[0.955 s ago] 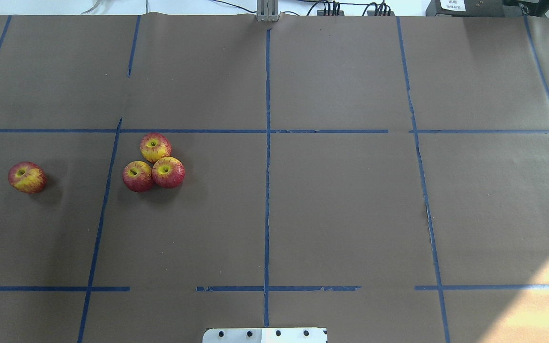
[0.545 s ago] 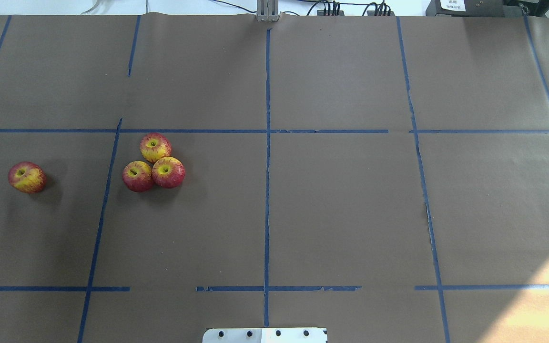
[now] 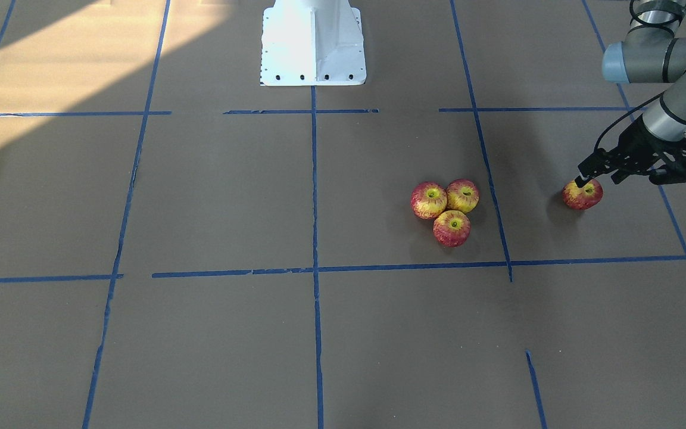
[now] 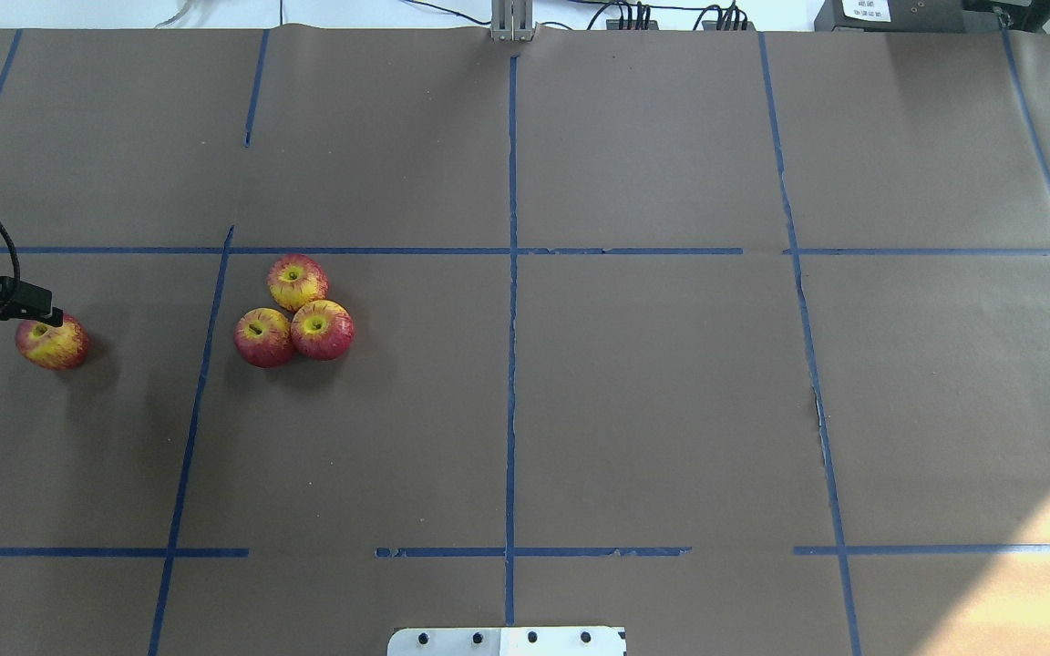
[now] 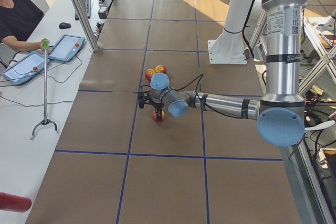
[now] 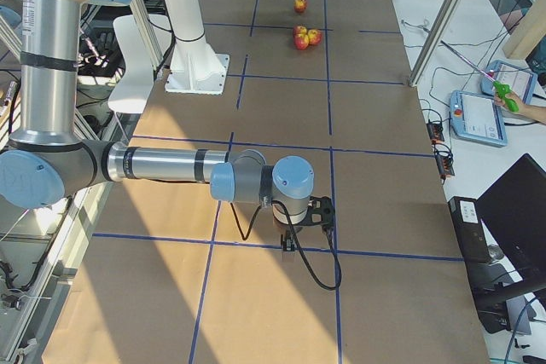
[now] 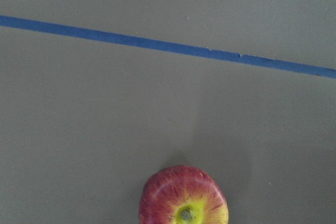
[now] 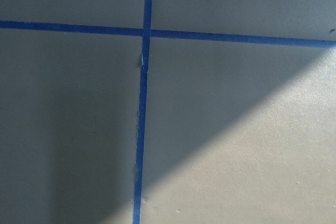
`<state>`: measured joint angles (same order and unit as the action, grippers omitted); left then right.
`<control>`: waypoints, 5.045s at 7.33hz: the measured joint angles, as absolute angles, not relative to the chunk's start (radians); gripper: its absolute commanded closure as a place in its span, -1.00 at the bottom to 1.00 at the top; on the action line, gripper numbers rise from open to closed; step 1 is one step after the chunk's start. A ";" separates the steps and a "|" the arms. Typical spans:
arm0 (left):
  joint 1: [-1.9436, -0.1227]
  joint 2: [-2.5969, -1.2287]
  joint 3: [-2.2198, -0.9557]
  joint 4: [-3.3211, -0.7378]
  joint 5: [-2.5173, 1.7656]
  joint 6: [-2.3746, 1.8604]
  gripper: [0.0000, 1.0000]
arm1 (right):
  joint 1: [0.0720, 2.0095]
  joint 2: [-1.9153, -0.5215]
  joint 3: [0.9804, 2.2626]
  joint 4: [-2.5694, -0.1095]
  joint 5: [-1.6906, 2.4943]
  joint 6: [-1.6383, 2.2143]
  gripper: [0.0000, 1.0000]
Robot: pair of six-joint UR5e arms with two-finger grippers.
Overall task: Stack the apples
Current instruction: 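Lower the left gripper onto the lone red-yellow apple and close it, then lift the apple with the left gripper and carry it toward the three-apple cluster, then lower the held apple onto the top of the cluster and open the left gripper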
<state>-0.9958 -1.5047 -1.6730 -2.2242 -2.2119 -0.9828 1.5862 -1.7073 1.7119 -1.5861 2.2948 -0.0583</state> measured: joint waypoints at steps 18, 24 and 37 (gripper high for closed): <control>-0.918 -1.663 -1.844 -2.053 -2.178 -1.173 1.00 | 1.586 -1.707 1.712 -1.586 2.295 -0.058 -1.00; -0.732 -1.910 -1.763 -1.934 -2.029 -1.321 1.00 | 1.586 -1.707 1.712 -1.586 2.295 -0.058 -1.00; -0.708 -1.912 -1.756 -1.928 -2.019 -1.325 -1.00 | 1.586 -1.707 1.712 -1.585 2.295 -0.058 -1.00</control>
